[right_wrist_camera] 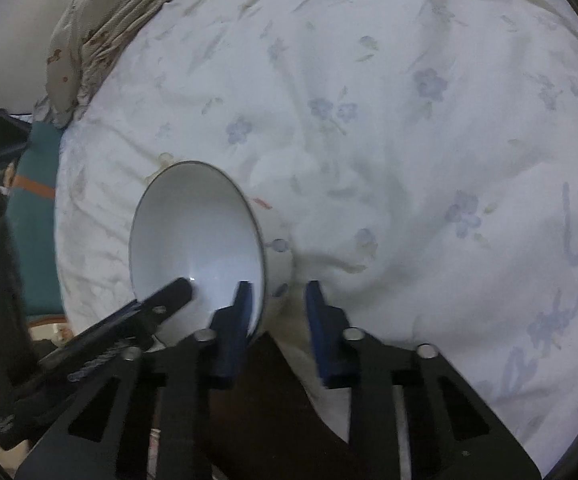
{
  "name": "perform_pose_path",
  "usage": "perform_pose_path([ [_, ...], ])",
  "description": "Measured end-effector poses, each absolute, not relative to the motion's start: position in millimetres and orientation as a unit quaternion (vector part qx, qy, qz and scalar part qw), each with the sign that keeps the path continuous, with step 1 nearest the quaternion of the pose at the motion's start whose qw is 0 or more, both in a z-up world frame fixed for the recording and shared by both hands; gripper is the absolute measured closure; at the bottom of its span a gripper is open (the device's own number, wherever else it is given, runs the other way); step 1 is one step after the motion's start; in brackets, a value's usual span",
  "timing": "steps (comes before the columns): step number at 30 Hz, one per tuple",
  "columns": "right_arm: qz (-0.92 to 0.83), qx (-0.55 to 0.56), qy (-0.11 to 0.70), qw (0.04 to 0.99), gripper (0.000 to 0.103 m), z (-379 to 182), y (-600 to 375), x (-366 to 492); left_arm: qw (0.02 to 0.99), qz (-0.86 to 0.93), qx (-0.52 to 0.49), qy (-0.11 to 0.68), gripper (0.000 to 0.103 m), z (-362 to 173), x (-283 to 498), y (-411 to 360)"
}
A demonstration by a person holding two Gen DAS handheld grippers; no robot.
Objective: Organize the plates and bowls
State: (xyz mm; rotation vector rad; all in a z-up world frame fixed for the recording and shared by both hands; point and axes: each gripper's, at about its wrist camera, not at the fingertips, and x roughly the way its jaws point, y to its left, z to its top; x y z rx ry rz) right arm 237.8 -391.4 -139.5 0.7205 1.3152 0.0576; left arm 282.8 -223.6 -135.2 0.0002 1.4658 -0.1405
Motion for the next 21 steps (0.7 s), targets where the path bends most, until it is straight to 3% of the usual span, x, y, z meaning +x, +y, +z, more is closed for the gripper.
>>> perform_pose_path([
  [13, 0.014, 0.288, 0.605, 0.742, 0.084, -143, -380, 240, 0.746, -0.076, 0.038, 0.661, 0.092, -125, 280, -256],
  [21, 0.026, 0.283, 0.588, 0.758, 0.086, -124, -376, 237, 0.752, -0.066, 0.043, 0.655, 0.091, -99, 262, -237],
])
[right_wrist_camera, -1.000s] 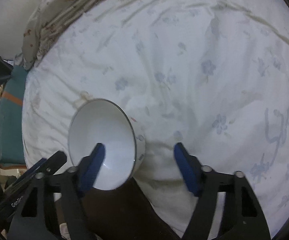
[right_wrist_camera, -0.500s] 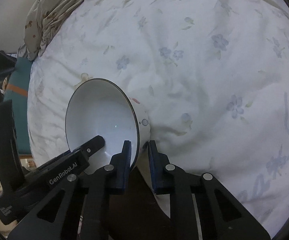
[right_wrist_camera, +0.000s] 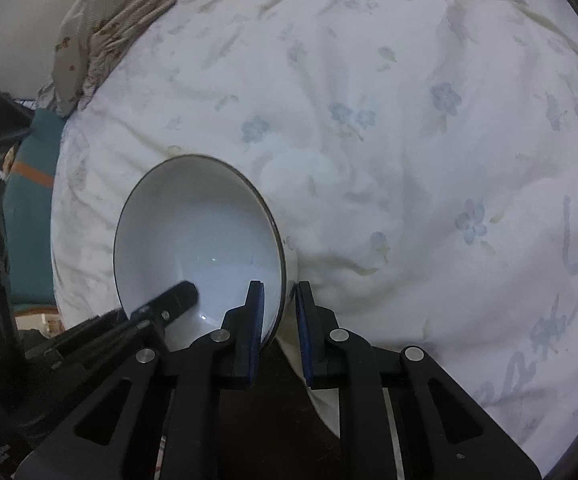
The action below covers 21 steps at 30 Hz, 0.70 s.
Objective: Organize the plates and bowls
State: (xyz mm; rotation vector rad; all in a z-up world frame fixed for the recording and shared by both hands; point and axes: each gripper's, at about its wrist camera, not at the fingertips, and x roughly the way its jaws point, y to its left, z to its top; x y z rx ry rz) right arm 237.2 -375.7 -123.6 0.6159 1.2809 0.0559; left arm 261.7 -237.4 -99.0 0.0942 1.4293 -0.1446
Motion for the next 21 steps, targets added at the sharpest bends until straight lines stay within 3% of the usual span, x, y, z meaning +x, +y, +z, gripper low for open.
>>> perform_pose_path([
  [21, 0.108, 0.187, 0.522, 0.825, 0.09, -30, -296, 176, 0.79, -0.073, 0.014, 0.609, 0.09, -6, 171, -141],
])
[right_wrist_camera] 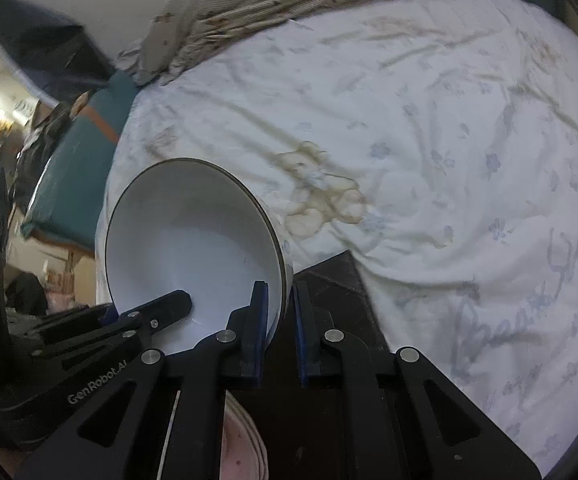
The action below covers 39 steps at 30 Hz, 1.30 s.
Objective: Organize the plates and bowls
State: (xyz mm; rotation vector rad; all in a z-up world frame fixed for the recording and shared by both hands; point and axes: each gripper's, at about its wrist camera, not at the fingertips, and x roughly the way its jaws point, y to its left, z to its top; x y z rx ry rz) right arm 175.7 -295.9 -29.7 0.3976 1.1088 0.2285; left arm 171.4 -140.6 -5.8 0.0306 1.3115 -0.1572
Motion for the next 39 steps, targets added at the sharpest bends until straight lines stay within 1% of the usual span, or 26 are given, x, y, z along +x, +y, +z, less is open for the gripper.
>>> perform_pose_path([
  [13, 0.163, 0.138, 0.483, 0.849, 0.089, 15, -234, 90, 0.817, -0.101, 0.01, 0.568, 0.089, 32, 74, -72],
  [19, 0.178, 0.122, 0.47, 0.856, 0.09, 18, -206, 49, 0.826, -0.111, 0.012, 0.552, 0.089, 34, 33, -48],
  [23, 0.181, 0.121, 0.472, 0.854, 0.09, 9, -193, 27, 0.833, -0.119, 0.017, 0.54, 0.089, 29, 16, -39],
  [26, 0.187, 0.121, 0.482, 0.848, 0.089, 0, -186, 16, 0.834, -0.127, -0.006, 0.537, 0.09, 18, 11, -29],
  [29, 0.185, 0.119, 0.486, 0.846, 0.089, -6, -184, 12, 0.819, -0.122, -0.035, 0.559, 0.09, 2, 15, -22],
  [39, 0.173, 0.135, 0.513, 0.83, 0.09, -31, -182, 20, 0.811, -0.113, -0.045, 0.572, 0.09, -14, 30, -23],
])
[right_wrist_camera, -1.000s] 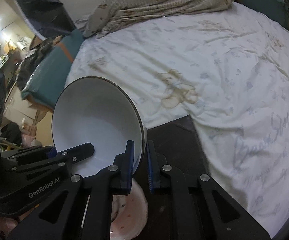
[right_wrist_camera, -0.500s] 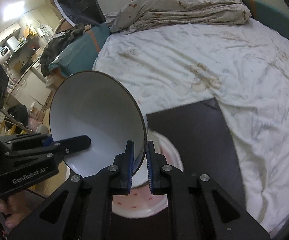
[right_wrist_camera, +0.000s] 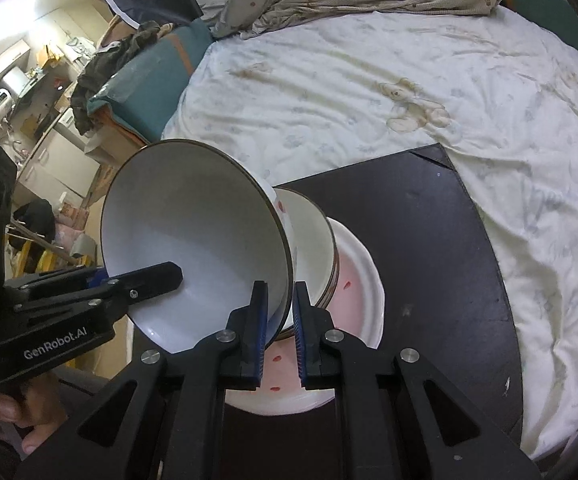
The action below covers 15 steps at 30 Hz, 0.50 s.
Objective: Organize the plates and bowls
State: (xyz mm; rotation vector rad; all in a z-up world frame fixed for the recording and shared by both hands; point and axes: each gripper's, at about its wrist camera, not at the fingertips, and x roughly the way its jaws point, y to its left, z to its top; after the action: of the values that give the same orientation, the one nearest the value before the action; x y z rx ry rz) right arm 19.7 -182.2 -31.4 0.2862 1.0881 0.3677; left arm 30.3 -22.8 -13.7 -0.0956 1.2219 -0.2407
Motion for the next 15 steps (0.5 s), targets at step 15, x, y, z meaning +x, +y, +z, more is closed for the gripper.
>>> perform_pose_path([
  [15, 0.169, 0.186, 0.552, 0.795, 0.085, -48, -191, 39, 0.799, -0.106, -0.051, 0.589, 0.088, -24, 37, -19],
])
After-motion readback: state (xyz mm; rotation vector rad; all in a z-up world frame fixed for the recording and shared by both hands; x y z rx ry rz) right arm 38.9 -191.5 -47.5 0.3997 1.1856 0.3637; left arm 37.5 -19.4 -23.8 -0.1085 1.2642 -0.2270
